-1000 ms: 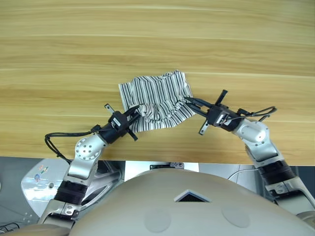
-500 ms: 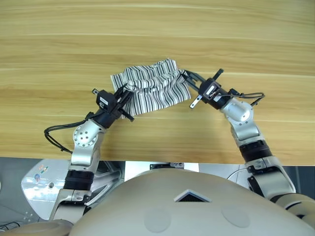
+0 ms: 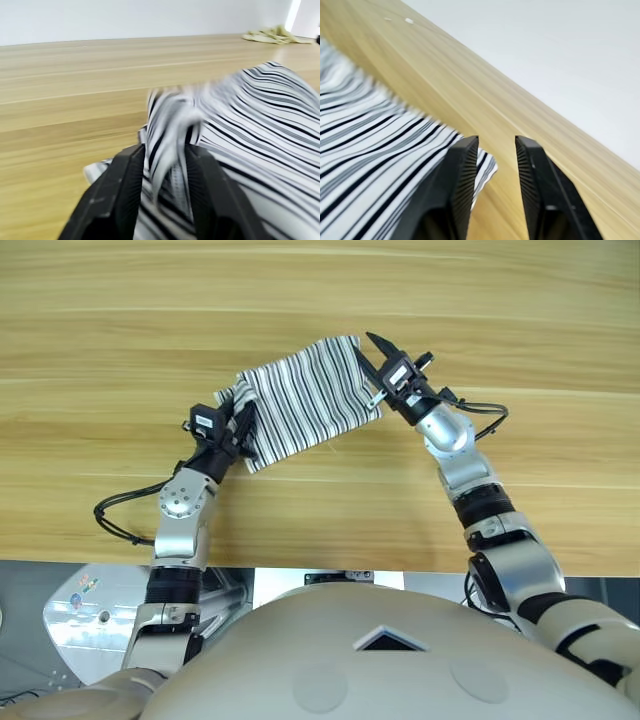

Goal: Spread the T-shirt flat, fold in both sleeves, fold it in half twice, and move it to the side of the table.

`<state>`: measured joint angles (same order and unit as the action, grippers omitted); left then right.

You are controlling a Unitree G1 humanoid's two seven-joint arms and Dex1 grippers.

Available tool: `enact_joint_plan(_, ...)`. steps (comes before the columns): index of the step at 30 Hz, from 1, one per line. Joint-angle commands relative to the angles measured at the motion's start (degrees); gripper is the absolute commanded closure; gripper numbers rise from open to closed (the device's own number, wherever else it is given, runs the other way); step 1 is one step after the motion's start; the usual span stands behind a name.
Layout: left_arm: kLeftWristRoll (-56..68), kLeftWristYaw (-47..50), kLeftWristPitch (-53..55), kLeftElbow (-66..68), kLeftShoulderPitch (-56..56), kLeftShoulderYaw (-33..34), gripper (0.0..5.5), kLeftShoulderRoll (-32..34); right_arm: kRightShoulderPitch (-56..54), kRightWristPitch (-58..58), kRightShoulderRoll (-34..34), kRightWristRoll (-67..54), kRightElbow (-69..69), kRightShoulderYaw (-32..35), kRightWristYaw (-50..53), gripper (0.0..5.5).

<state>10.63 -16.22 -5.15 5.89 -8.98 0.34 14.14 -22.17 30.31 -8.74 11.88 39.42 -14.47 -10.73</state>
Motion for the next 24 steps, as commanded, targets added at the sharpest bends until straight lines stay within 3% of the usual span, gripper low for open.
enact_joint_plan(1,2.57,4.5,1.95,0.09,-0.36,4.72,3.32,-3.23,-3.58,-0.18,2.79,2.51,4.65,1.39,8.17,3.4)
enact_joint_plan(3,5.12,4.96,1.81,-1.03,-1.75,7.34,2.94,-4.69,-2.99,0.45,2.78,2.71,5.56,2.5,11.1,2.99)
enact_joint_plan(9,14.35,-3.22,-3.8,-7.07,-5.58,9.77,2.03,-7.96,7.57,-1.92,1.95,-1.43,-10.12,-1.58,-0.7,2.97)
enact_joint_plan(20,29.6,-12.53,-2.8,-1.95,1.16,14.61,0.36,-13.28,-8.17,-10.78,9.32,1.06,13.65,-2.82,-2.85,2.97)
enact_joint_plan(24,31.28,-13.51,-1.82,-1.27,2.27,15.23,0.12,-13.85,-13.63,-14.7,12.21,1.55,25.98,-1.69,0.55,2.97)
